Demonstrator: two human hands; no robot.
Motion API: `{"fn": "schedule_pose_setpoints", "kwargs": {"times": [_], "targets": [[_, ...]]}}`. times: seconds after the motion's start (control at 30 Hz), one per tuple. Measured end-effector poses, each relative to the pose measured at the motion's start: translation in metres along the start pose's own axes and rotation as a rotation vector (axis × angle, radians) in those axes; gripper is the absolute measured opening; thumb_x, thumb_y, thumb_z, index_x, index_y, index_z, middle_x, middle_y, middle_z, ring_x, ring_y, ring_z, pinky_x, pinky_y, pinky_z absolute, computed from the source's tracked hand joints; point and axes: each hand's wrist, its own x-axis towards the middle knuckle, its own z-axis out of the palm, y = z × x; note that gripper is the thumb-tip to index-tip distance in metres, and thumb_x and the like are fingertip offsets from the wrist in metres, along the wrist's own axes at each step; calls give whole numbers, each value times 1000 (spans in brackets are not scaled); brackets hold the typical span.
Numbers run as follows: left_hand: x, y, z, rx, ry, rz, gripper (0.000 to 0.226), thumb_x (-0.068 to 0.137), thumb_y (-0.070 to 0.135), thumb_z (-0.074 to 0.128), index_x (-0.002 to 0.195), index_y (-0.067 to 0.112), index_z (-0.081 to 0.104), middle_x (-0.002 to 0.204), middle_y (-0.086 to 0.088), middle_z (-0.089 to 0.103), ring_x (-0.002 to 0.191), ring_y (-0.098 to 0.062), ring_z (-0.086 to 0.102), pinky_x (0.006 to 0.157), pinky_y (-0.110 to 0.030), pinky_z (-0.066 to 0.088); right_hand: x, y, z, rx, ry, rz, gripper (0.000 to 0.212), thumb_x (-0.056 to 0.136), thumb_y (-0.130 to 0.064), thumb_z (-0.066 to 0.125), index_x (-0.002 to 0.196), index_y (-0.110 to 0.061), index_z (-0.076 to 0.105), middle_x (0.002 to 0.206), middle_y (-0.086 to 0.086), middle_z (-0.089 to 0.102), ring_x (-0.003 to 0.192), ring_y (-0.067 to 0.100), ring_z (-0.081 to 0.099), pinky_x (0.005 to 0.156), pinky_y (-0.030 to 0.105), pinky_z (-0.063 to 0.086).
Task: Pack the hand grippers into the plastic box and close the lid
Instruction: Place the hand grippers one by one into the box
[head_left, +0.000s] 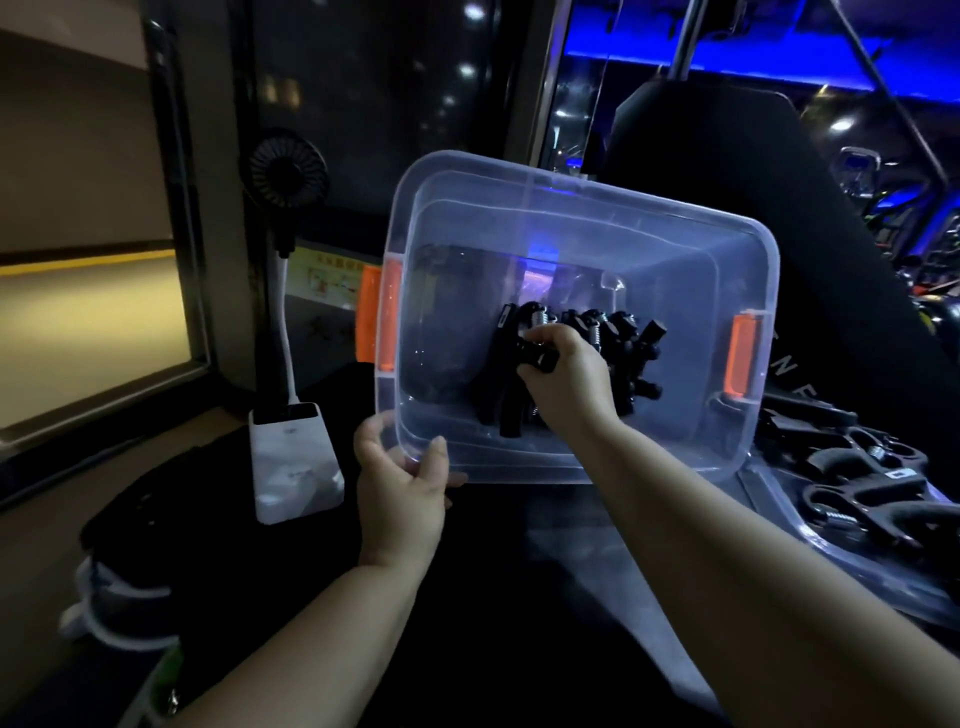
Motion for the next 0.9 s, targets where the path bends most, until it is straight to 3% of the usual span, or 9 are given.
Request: {"fn": "schedule_pose_setpoints", "kwargs": {"times": [0.1,0.2,0.27,0.4,0.53,0.63,0.73,0.9], "targets": [[1,-2,-2,10,-17,13,39,91,10,59,110,33,34,73,2,62,50,-3,63,43,-17,47,8,-4,17,-49,-34,-24,38,79,-10,71,114,-20,63,110,3,66,101,20,59,82,18,38],[3,-6,-4,15,-20,28,37,90,11,61,103,37,37,70,0,63,54,-10,62,46,-18,48,16,-7,29,-92,-62,-13,40,77,-11,72,114,-20,61,113,2,64,104,20,58,79,18,36],[3,-5,-5,-7,-29,16,39,90,11,60,108,36,37,71,1,64,58,-16,66,46,-19,48,22,-8,34,-128,-86,-11,45,75,-15,75,117,-19,59,117,2,61,108,21,56,82,20,36],[2,-2,-4,-54,-41,13,35,91,7,58,103,34,38,72,3,64,54,-7,67,43,-17,45,33,-9,41,-216,-171,40,64,70,-24,84,122,-14,50,123,8,51,113,23,50,87,23,34],[2,-1,-4,-69,-47,19,35,91,6,58,100,34,39,73,3,65,55,-9,67,43,-15,45,40,-7,49,-382,-180,38,70,68,-29,85,122,-9,47,125,14,47,115,31,50,96,35,40],[4,-4,-5,-48,-35,37,37,90,9,59,102,37,38,68,3,66,58,-13,68,44,-16,46,45,-10,51,-456,-157,34,68,67,-33,86,120,-9,50,128,13,39,107,35,55,92,39,45],[6,-6,-6,-44,-38,44,38,90,9,60,103,38,38,73,16,69,58,-17,68,46,-17,46,47,-14,50,-532,-159,39,65,68,-35,84,118,-10,51,128,11,36,100,36,58,86,40,49],[5,-5,-4,-62,-19,14,36,90,9,60,103,36,39,72,2,65,59,-20,68,43,-18,45,45,-13,48,-670,-150,3,68,71,-43,79,125,-18,46,129,10,34,94,34,62,73,34,48]]}}
